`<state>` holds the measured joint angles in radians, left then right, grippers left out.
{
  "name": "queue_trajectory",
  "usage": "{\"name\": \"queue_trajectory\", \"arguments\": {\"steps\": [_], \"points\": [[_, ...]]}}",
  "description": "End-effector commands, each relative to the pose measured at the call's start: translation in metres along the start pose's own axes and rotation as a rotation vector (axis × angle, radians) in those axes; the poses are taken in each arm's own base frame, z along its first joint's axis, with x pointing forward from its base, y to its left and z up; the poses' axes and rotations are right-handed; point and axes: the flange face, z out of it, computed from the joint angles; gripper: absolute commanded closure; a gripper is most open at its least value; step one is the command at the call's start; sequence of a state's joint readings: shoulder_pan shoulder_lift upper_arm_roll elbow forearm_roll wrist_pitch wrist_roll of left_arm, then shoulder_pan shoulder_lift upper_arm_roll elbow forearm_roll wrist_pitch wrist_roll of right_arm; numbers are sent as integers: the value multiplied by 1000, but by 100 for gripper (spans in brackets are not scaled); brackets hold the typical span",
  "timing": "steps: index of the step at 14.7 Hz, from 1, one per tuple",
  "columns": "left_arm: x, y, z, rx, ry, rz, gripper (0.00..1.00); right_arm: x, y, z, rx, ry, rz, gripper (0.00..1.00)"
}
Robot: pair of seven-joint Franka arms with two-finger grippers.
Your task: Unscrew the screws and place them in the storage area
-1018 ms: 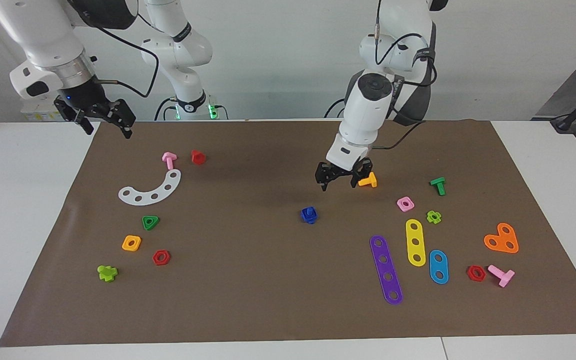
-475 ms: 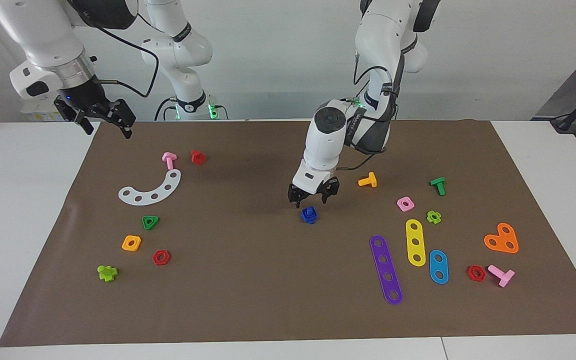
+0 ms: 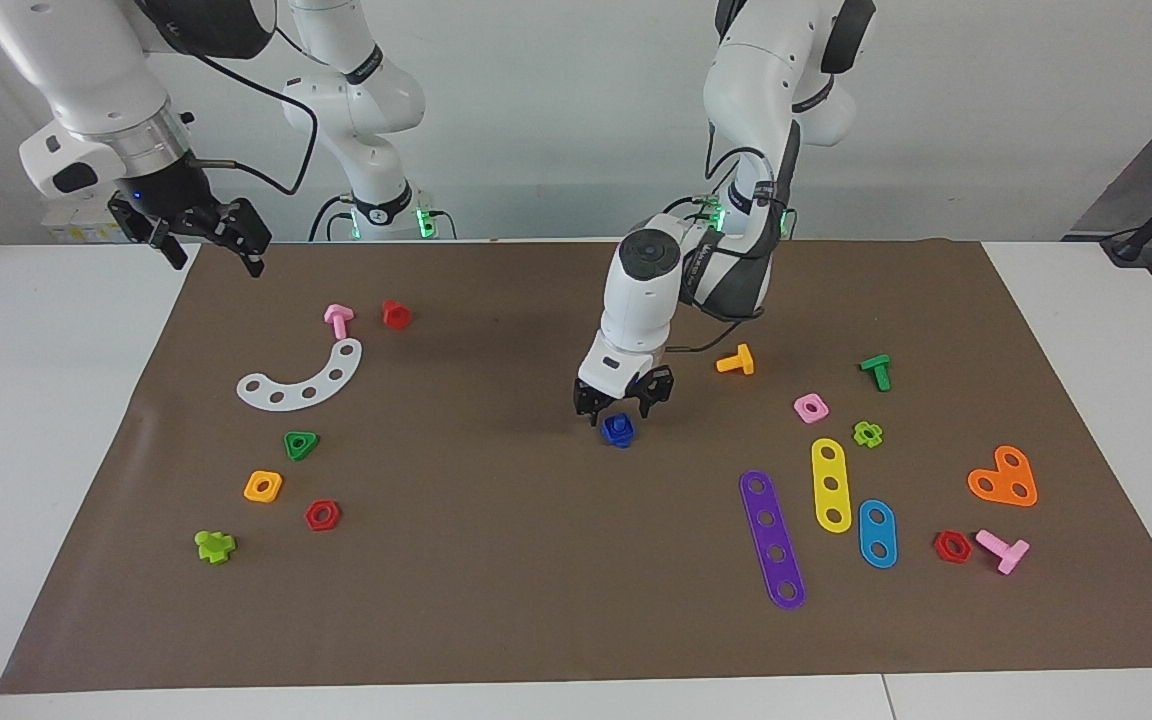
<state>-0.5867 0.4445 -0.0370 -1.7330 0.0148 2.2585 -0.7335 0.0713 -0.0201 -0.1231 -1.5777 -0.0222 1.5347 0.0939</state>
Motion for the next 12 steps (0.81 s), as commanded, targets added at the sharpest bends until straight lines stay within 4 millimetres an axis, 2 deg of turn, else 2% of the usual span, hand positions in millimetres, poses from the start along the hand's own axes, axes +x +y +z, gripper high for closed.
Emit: {"name": "queue_trajectory", "arguments": {"steps": [1,5,12], "points": [[1,1,9,9,31,0,21,-6,3,-2,15,-9,-7,0],[-4,-3,21,11,37,8,23,-6,3,-2,15,-9,-7,0],[-8,-4,25,17,30,12,29,-6,3,-2,15,-9,-7,0]]}}
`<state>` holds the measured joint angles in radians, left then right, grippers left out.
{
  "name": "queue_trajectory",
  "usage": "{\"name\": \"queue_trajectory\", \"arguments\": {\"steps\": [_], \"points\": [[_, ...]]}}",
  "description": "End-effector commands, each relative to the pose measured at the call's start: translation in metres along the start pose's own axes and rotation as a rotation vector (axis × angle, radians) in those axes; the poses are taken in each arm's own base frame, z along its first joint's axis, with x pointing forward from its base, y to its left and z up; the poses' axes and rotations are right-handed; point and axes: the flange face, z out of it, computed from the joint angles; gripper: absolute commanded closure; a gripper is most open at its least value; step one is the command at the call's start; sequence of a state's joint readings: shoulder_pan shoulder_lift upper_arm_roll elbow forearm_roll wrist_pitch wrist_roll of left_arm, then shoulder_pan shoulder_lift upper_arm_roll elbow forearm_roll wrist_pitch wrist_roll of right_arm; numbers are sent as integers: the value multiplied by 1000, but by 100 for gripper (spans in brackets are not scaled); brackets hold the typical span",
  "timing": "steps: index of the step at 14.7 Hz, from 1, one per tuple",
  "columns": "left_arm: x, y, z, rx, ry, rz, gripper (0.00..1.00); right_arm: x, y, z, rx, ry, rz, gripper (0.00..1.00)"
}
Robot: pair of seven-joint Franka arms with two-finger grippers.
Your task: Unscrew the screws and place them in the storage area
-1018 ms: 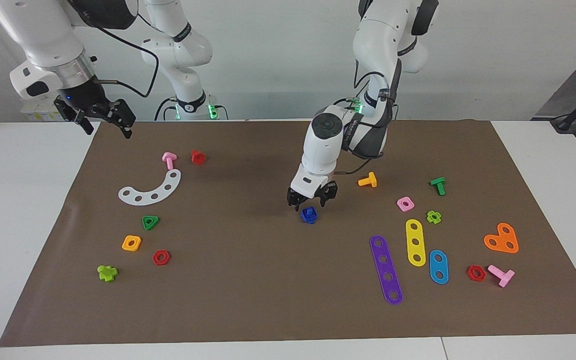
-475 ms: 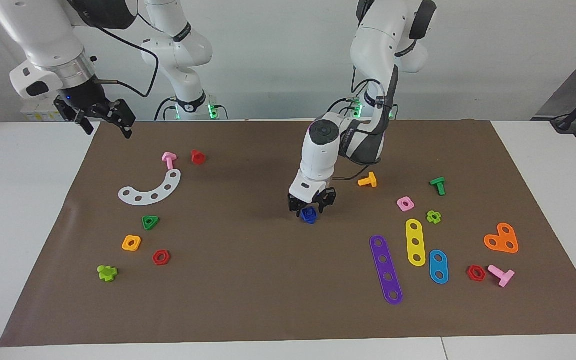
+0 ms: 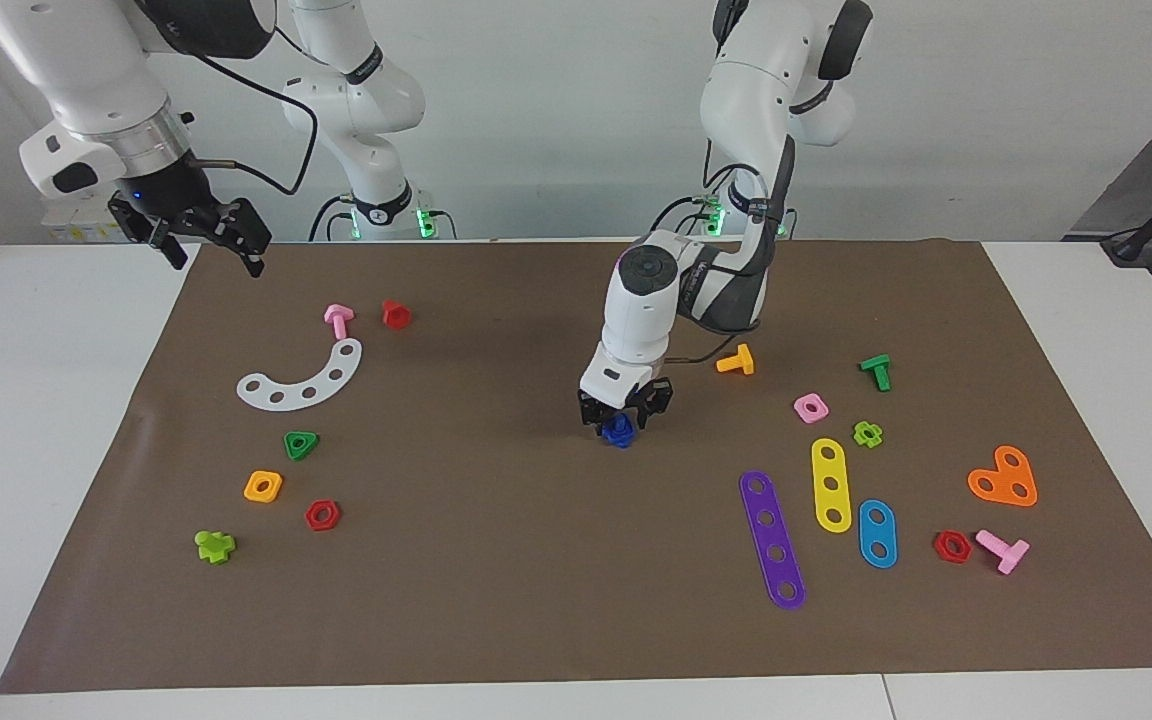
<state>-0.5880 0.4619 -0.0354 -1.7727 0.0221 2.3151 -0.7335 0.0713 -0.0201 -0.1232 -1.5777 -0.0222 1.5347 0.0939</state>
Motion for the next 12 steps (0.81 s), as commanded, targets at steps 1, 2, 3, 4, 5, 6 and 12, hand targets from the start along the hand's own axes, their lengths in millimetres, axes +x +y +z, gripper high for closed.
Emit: {"name": "queue_trajectory", "arguments": {"steps": [1,2,3,4,5,6,12], "points": [[-4,1,2,14,26,8,30,-6,3,-2,15,-9,-7,0],[-3,0,2,15,25,7,31,-6,3,-2,15,-8,-7,0],[-4,0,2,16,24,7,31,-6,2,-2,14,-9,-8,0],[-4,0,2,19,22,7,33,-6,3,-2,15,-9,-7,0],[-4,0,2,19,22,8,34,-6,3,-2,15,-9,-7,0],[-4,0,3,20,21,8,35,-6,3,-2,15,-9,-7,0],[-4,0,2,20,21,10,49,-6,3,-2,15,-9,-7,0]]}}
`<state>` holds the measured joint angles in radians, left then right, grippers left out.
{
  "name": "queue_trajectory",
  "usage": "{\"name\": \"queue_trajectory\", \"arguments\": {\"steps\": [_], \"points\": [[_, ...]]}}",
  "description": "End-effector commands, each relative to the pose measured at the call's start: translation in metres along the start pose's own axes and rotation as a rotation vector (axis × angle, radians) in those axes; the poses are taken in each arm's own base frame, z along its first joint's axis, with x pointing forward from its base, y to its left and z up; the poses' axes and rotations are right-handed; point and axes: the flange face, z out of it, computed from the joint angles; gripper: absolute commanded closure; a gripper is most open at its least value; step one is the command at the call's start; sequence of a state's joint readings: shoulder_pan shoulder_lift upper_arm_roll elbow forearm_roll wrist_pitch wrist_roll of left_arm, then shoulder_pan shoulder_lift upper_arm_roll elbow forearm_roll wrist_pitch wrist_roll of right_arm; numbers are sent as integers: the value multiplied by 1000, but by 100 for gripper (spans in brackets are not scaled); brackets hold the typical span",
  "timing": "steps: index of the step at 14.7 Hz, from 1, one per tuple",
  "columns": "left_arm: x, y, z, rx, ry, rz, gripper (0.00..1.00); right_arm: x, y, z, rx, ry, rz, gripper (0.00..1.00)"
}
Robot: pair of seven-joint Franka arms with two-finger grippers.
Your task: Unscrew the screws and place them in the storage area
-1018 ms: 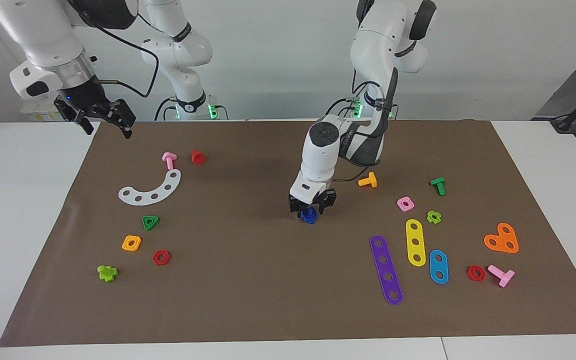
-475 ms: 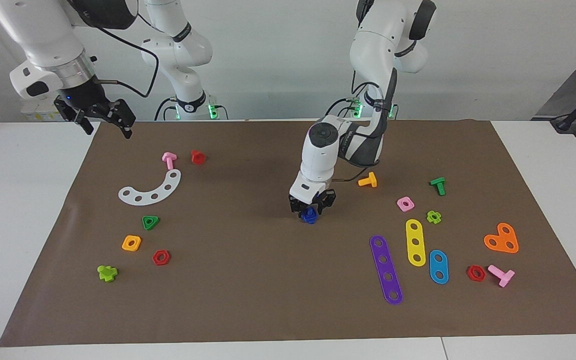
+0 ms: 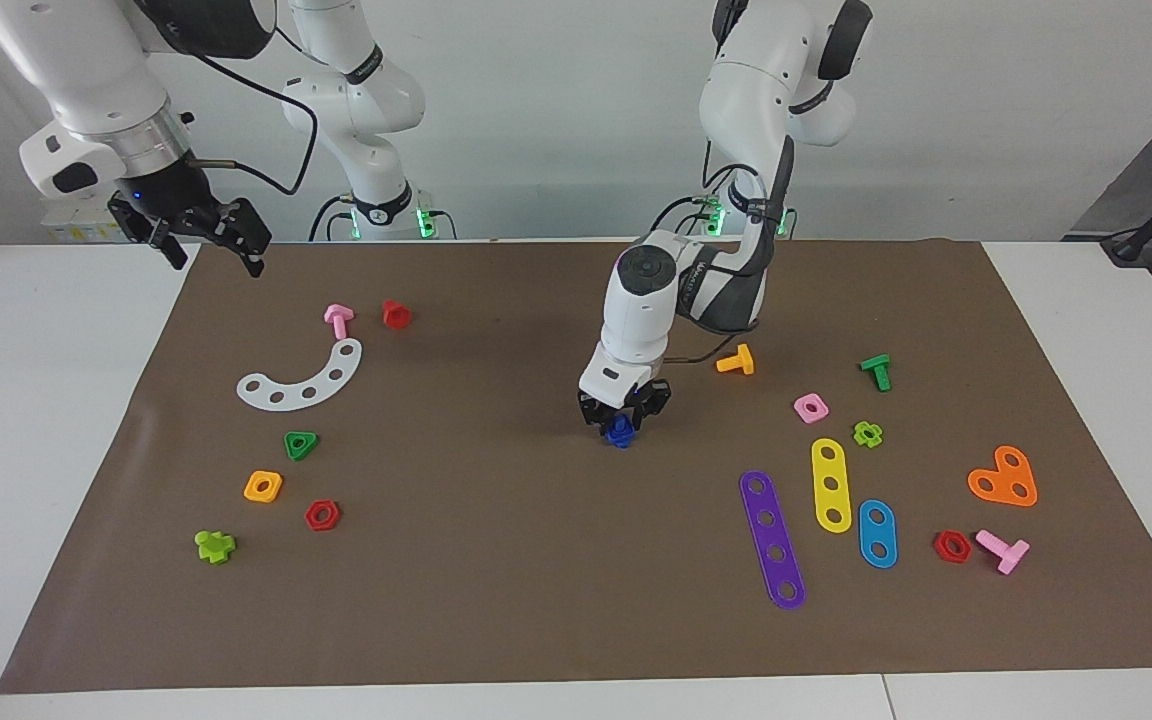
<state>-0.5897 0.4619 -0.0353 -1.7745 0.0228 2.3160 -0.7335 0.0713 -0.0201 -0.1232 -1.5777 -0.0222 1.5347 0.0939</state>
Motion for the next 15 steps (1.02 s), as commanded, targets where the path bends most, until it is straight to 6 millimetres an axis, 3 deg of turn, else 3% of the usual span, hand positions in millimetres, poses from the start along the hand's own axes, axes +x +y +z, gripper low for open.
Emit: {"name": "queue_trajectory", "arguments": {"steps": [1,10,15], "points": [[-3,0,1,19,20,9,51,-6,3,-2,15,-9,-7,0],[1,1,-9,37,3,7,70,-6,3,-2,15,-9,-7,0],[9,7,-25,38,-1,1,71,-6,3,-2,15,-9,-7,0]]}}
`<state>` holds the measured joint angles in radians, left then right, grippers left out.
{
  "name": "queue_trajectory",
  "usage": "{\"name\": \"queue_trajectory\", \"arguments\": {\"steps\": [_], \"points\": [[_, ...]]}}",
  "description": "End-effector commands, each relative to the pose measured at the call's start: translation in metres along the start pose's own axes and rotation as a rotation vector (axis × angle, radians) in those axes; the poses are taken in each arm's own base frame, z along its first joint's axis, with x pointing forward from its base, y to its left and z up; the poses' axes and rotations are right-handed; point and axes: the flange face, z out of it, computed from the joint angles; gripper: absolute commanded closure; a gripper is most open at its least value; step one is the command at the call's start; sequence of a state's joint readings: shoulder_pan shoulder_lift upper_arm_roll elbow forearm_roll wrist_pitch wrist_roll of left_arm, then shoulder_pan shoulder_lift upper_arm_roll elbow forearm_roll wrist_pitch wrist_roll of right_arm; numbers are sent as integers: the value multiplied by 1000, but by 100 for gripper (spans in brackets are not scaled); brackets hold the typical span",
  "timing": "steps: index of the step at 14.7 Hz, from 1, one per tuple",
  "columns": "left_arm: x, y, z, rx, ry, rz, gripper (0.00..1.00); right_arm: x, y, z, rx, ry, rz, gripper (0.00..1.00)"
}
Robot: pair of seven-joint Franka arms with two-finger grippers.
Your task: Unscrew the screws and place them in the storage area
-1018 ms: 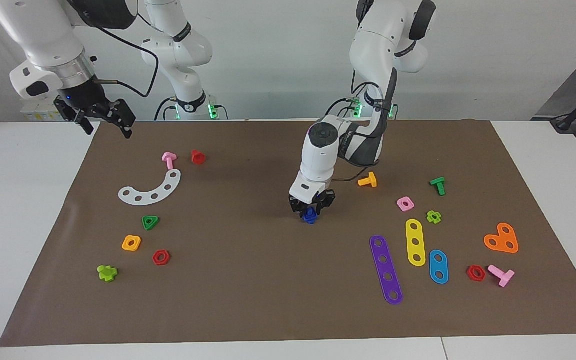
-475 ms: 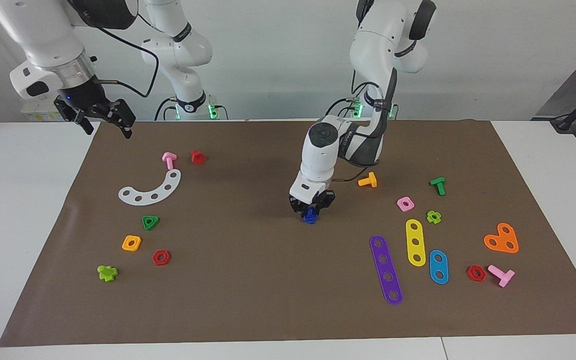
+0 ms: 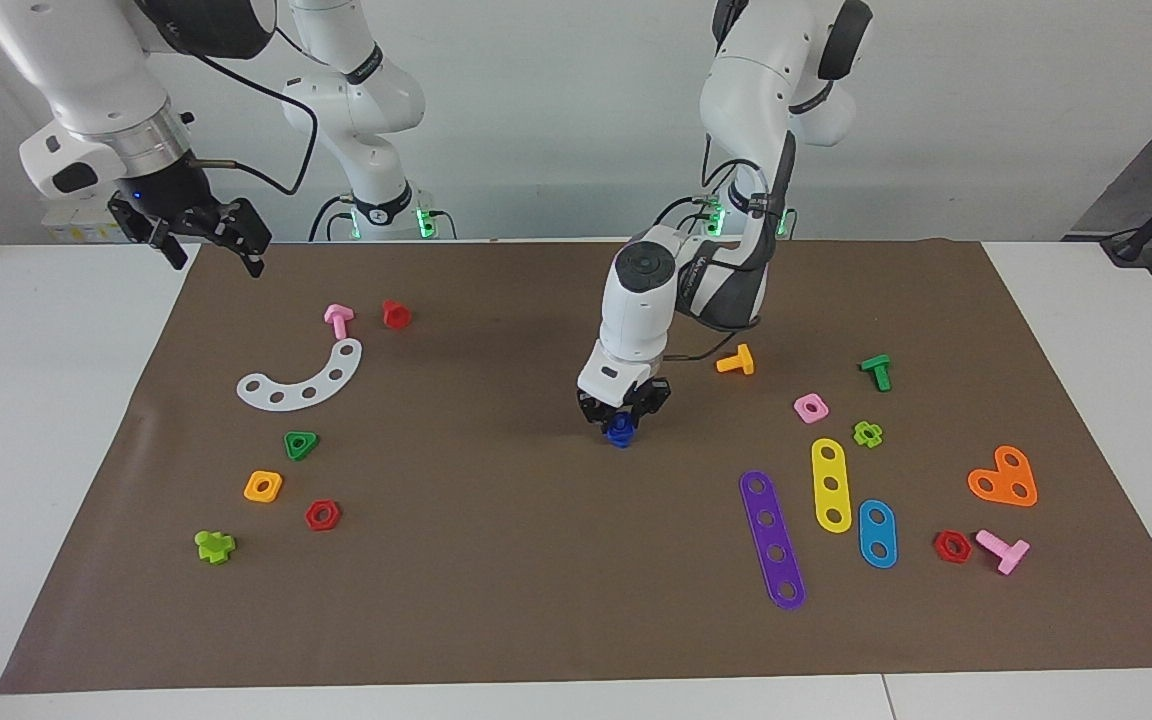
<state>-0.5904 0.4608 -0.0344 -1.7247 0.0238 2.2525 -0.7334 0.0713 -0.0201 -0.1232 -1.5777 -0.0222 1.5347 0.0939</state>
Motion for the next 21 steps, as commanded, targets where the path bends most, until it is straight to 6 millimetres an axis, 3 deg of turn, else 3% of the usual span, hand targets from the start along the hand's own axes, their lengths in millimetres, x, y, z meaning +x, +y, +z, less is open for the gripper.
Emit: {"name": "queue_trajectory", "arguments": {"steps": [1,6,8,12,14,18,21], "points": [[3,2,-11,29,2,-1,72,-6,3,-2,15,-8,-7,0],[24,2,-32,72,-44,-18,70,-6,3,-2,15,-9,-7,0],[41,-15,-37,80,-49,-48,70,-6,3,-2,15,-8,-7,0],[71,-64,-48,66,-64,8,70,-6,3,-2,15,-8,-7,0],[86,-102,-48,72,-85,28,71,-6,3,-2,15,-9,-7,0],[81,-190,-56,33,-141,160,73,-5,4,-3,16,-5,-5,0],[72,-206,-39,18,-118,169,74,-7,2,-2,14,-12,-11,0]]}}
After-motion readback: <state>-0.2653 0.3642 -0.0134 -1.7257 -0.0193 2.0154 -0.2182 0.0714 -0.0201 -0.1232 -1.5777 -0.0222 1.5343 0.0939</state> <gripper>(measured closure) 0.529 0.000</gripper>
